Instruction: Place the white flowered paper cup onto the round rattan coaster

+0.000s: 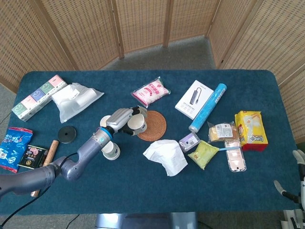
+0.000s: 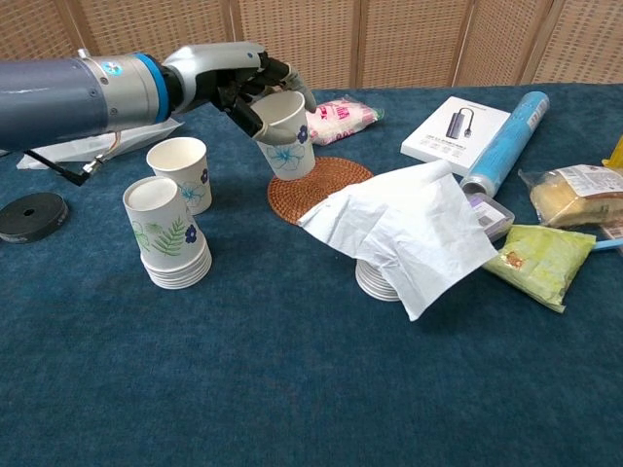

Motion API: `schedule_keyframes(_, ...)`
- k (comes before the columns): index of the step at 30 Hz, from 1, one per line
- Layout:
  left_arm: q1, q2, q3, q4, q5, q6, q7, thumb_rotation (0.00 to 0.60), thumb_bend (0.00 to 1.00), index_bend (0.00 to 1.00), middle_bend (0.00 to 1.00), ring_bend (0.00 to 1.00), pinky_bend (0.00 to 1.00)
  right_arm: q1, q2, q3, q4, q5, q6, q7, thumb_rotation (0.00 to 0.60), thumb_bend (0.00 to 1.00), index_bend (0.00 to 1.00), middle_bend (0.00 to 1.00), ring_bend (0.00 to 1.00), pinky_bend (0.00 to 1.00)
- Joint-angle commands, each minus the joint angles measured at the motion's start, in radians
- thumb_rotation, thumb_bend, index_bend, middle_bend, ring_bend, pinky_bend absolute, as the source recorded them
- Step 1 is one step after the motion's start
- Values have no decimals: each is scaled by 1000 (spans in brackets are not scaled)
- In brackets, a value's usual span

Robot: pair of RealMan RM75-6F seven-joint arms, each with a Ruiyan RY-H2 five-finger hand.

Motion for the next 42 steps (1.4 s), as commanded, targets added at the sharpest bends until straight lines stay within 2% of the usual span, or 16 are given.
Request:
schedule_keyframes(1, -42, -69, -13, 90, -19, -35, -14, 600, 370, 314, 220, 286, 421, -5, 4, 2, 1, 7, 3, 4, 600, 251, 0, 0, 0, 0)
schedule_keyframes(9, -112, -177, -31, 269, 4, -89, -59, 600, 371, 314, 218, 274, 405, -25, 16, 7, -1, 21, 22, 20, 600, 252, 0, 0, 0, 0)
schedule_keyframes(19, -169, -264, -28, 412, 34, -134, -86, 600, 370, 314, 211, 230, 358, -45, 18, 7, 9, 34, 32, 40, 600, 252, 0, 0, 0, 0)
schedule_keyframes(42, -206, -254, -40, 436, 40, -159, -78, 600, 371, 318, 210, 230, 357, -56, 17, 14, 18, 34, 32, 54, 600, 252, 0, 0, 0, 0)
